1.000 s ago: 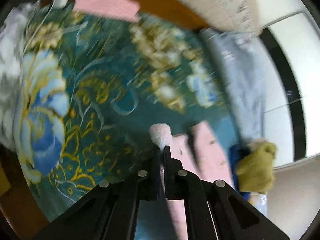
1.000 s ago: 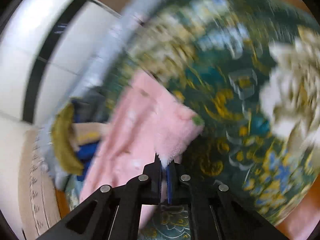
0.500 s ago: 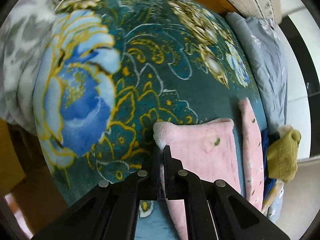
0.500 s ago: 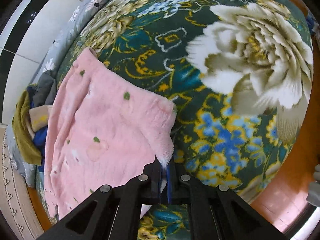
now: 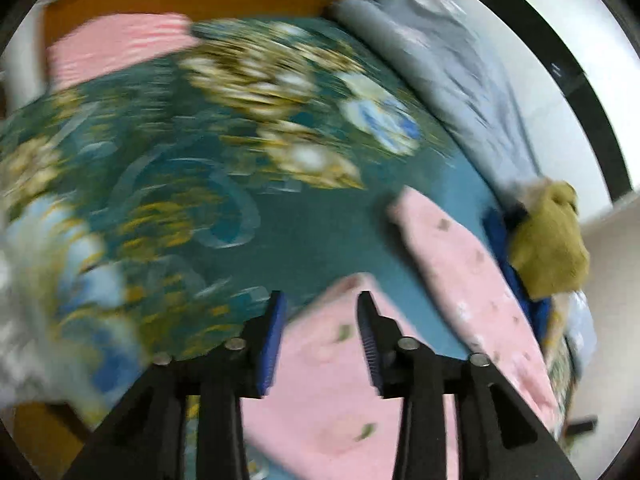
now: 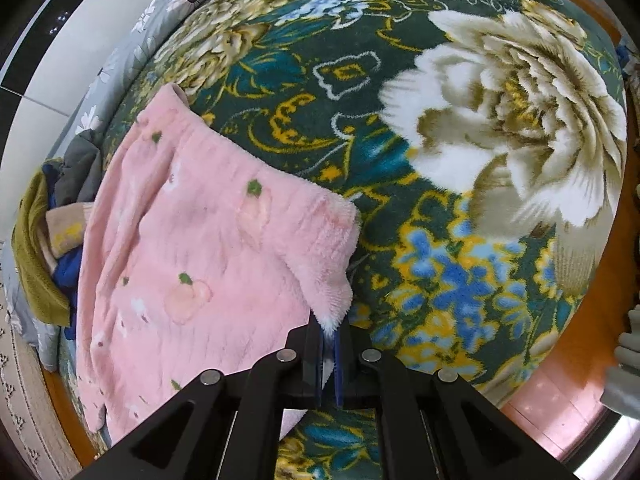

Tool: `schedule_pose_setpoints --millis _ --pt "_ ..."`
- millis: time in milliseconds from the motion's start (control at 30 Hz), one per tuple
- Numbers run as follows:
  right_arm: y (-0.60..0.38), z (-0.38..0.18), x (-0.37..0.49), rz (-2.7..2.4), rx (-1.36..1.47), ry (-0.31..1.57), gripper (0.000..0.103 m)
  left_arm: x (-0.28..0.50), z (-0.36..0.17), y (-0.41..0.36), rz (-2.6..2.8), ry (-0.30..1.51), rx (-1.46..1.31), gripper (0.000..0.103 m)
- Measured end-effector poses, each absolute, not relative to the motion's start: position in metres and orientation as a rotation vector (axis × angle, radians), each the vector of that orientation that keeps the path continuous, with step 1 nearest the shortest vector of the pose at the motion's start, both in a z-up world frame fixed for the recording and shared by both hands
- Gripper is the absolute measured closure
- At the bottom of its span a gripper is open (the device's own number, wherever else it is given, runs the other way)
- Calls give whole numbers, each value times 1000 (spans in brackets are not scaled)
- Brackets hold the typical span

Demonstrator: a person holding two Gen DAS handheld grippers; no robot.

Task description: Fold clothes

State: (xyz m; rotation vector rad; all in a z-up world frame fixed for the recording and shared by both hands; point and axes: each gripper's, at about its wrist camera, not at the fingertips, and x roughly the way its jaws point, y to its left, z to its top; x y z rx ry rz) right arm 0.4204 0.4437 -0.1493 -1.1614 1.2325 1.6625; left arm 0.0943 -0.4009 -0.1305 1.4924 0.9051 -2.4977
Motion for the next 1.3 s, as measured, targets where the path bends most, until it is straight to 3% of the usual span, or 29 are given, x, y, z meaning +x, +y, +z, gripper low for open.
schedule_pose_setpoints --millis 333,533,600,633,667,733,800,933,1100,1300 --pt "438 -143 421 1592 -1169 1203 99 37 -170 -394 -2601 1071 1803 56" --pt "430 -142 424 1553 -1175 1182 98 45 -174 -381 -2694 927 1993 57" --pt "428 -142 423 1544 -1185 1171 98 49 -174 -378 -2733 862 2026 62" --pt "427 -142 423 1540 -1188 1166 98 50 -173 -373 -2760 788 2043 76" --pt "426 -141 424 1536 -1191 1161 98 50 -172 -369 -2783 686 2048 80" --pt "424 -139 425 1530 -1194 1157 98 48 -171 -364 -2797 503 2020 80" --pt "422 -137 426 1528 -1195 1153 98 44 -165 -366 -2821 481 1973 80" --pt "418 -133 433 1523 -1190 1150 97 38 -161 -365 -2866 529 1977 62" --pt "410 -132 436 1513 -1203 1137 96 35 -170 -354 -2850 443 2097 62" --pt "403 -130 443 1504 -1209 1130 96 44 -166 -357 -2897 483 2175 64"
